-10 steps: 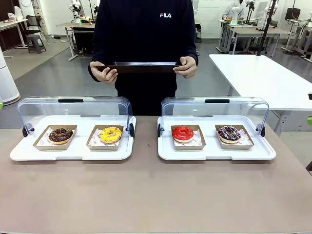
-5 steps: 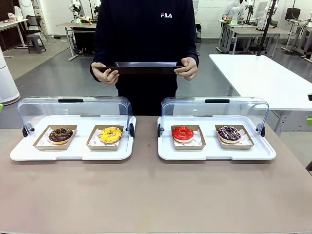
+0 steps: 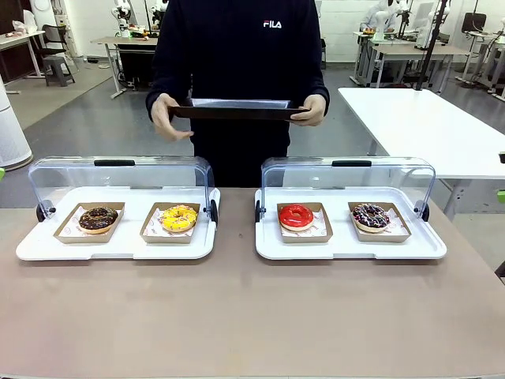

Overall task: Provide the desired donut to the person.
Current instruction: Pick up and lift the Paper togo box containing the Donut pointed at by the person.

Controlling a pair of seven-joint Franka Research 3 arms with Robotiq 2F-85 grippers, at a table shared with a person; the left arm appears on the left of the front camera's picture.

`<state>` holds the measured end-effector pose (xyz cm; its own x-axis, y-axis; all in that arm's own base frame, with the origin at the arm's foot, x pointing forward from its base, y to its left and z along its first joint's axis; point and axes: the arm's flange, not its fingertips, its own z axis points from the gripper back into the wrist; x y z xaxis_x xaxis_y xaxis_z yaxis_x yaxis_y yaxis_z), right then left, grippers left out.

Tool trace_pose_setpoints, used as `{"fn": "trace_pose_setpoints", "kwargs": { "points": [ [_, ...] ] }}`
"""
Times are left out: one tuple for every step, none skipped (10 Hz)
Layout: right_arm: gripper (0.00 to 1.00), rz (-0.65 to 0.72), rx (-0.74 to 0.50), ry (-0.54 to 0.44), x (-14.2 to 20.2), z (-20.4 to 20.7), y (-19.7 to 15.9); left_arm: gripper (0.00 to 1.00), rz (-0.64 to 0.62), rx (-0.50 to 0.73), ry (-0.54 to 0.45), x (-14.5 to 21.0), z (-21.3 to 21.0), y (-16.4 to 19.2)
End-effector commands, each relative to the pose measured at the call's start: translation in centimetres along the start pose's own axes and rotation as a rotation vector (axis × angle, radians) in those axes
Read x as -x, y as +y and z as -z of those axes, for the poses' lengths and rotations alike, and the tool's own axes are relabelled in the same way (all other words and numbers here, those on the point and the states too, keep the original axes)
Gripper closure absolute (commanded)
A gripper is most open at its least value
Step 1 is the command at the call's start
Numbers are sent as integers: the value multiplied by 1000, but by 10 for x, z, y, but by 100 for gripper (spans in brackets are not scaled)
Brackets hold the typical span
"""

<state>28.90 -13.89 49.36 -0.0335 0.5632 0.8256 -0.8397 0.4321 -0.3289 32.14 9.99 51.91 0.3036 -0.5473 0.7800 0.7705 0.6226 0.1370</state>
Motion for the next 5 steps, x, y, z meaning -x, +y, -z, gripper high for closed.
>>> {"fn": "trace_pose_setpoints", "kwargs": {
  "points": [
    [0, -12, 0, -19, 1, 1, -2, 0, -11, 0, -7, -1, 0, 0],
    [0, -12, 0, -19, 1, 1, -2, 0, -11, 0, -7, -1, 0, 0],
    [0, -12, 0, -19, 1, 1, -2, 0, -11, 0, -7, -1, 0, 0],
    [0, -12, 0, -19, 1, 1, -2, 0, -11, 0, -7, -1, 0, 0],
    [0, -12, 0, -19, 1, 1, -2, 0, -11, 0, -7, -1, 0, 0]
  ]
}}
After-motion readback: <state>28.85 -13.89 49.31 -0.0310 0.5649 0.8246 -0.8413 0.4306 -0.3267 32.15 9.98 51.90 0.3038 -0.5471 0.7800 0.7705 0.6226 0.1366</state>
